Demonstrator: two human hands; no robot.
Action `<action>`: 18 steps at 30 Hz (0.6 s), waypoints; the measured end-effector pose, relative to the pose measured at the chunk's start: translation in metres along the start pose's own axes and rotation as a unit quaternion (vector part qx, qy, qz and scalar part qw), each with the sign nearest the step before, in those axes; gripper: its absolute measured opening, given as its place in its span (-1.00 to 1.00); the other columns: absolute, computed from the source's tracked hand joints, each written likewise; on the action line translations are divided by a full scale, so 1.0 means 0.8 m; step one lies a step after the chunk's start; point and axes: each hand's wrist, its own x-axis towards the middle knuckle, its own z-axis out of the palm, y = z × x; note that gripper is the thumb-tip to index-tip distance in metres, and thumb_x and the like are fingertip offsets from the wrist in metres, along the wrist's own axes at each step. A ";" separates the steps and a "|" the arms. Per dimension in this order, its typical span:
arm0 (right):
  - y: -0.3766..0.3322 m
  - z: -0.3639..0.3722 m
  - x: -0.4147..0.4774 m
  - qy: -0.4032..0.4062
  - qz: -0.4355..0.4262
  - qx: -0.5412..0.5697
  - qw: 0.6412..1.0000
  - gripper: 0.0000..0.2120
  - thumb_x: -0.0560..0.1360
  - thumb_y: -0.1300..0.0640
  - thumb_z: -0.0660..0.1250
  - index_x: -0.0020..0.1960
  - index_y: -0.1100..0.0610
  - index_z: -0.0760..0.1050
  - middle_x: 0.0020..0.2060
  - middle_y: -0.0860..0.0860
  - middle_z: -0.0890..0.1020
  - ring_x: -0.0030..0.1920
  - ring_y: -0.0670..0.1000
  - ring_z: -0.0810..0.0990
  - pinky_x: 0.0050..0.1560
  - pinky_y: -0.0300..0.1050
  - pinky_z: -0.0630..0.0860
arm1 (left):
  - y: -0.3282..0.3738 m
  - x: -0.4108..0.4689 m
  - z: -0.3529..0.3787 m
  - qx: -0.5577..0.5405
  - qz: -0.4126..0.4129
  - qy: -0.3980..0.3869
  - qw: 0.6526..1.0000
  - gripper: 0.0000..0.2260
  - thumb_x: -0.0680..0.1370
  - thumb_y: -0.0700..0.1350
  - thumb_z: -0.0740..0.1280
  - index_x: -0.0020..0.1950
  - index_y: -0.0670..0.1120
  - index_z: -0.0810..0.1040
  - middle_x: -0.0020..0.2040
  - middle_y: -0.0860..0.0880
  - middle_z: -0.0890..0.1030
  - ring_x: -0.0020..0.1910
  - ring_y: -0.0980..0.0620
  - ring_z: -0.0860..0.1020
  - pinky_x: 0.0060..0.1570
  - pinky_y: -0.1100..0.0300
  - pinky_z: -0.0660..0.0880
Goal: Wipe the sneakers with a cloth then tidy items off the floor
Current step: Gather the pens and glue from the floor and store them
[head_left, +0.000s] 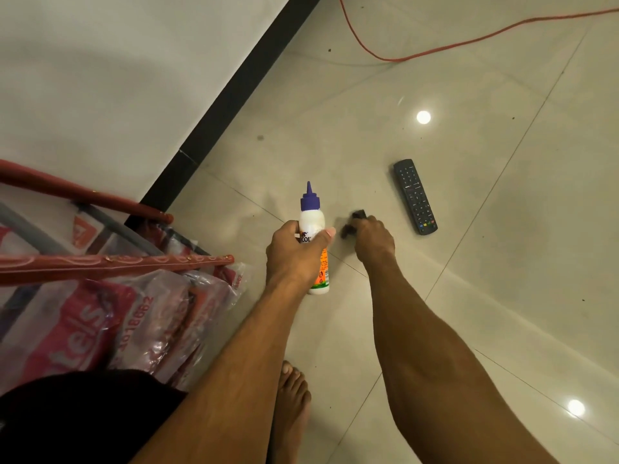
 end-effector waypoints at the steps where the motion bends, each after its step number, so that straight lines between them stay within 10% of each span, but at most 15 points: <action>1: 0.000 0.007 -0.007 0.000 0.028 0.028 0.999 -0.60 0.54 0.33 0.25 0.35 0.09 0.45 0.20 0.14 0.51 0.19 0.14 0.52 0.16 -0.01 0.48 | 0.001 -0.001 -0.001 0.005 0.002 0.001 1.000 -0.72 0.52 0.01 0.41 0.11 -0.10 0.48 -0.04 -0.02 0.55 -0.09 0.02 0.53 -0.08 0.13 0.43; 6: 0.003 0.020 -0.041 0.037 0.143 0.251 0.957 -0.66 0.55 0.29 0.26 0.26 0.05 0.57 0.11 0.14 0.62 0.06 0.16 0.61 -0.04 -0.13 0.49 | 0.016 -0.014 -0.010 0.037 0.015 0.017 0.999 -0.75 0.50 0.03 0.43 0.04 -0.08 0.51 -0.12 0.01 0.55 -0.09 -0.04 0.56 -0.02 0.06 0.51; 13: -0.003 -0.033 -0.087 0.079 0.085 0.390 0.913 -0.70 0.50 0.30 0.32 0.07 -0.04 0.67 -0.11 0.07 0.69 -0.24 0.05 0.58 -0.28 -0.26 0.43 | 0.028 -0.061 -0.038 0.040 0.000 0.038 0.998 -0.74 0.47 0.04 0.46 -0.01 -0.11 0.54 -0.18 0.02 0.55 -0.08 -0.08 0.59 0.03 0.01 0.54; 18: -0.034 -0.085 -0.152 0.100 0.067 0.459 0.880 -0.69 0.50 0.39 0.31 0.15 0.12 0.64 -0.10 0.02 0.58 -0.16 0.06 0.54 -0.07 -0.15 0.54 | 0.045 -0.112 -0.062 0.031 0.003 0.039 0.999 -0.77 0.48 0.03 0.46 -0.11 -0.03 0.44 -0.22 0.06 0.49 -0.14 -0.05 0.53 -0.05 0.10 0.48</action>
